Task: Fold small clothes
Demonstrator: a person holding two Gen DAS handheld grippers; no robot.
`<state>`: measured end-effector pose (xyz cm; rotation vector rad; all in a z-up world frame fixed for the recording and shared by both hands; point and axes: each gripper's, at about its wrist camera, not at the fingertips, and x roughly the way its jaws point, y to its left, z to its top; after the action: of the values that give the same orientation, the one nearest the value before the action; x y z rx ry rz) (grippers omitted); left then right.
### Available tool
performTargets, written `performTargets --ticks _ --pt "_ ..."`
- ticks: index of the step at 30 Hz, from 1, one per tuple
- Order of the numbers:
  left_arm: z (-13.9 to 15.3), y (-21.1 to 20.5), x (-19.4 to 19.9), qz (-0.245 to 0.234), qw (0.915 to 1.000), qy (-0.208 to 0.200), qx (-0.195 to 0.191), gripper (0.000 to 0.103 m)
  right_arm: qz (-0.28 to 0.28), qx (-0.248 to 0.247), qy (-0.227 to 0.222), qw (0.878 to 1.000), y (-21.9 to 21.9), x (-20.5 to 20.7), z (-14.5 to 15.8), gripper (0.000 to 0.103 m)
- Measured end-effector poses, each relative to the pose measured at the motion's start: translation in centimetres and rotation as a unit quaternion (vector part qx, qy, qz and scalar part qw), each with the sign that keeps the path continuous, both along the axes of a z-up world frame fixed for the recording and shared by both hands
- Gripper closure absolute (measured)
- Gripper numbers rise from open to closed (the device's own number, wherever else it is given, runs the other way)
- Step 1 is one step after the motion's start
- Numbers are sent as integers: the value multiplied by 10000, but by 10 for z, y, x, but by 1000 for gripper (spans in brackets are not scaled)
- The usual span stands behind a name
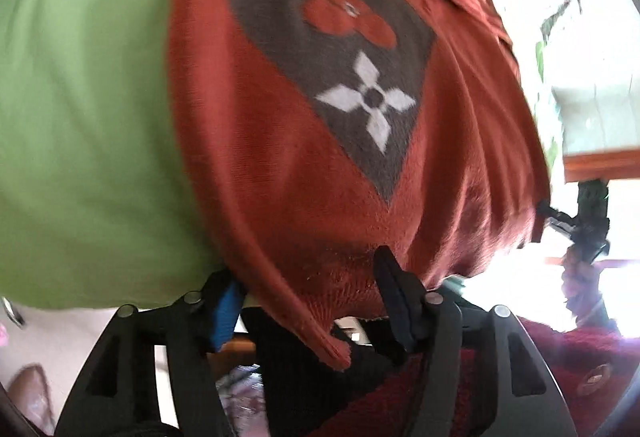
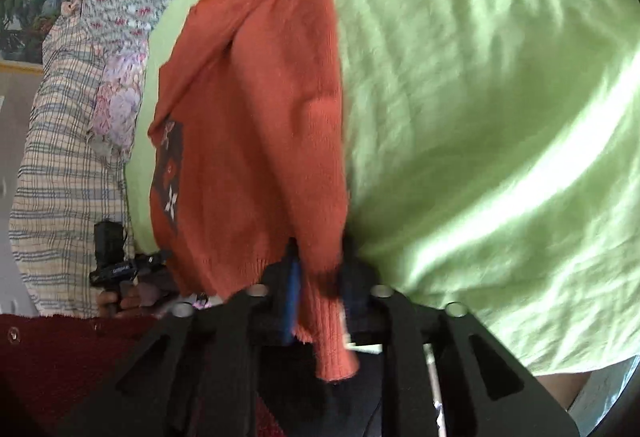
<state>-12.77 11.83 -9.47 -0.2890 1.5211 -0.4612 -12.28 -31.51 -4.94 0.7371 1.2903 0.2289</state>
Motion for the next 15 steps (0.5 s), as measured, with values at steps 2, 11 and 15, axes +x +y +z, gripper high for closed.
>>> performTargets --ticks 2,11,15 --pt "2 -7 -1 -173 9995 -179 186 56 144 -34 -35 9999 6 -3 0 78" --pt "35 18 -20 -311 9963 -779 -210 97 316 -109 -133 9994 13 -13 0 96" --pt "52 41 -19 108 9947 -890 -500 98 96 90 -254 9996 6 -15 10 96"
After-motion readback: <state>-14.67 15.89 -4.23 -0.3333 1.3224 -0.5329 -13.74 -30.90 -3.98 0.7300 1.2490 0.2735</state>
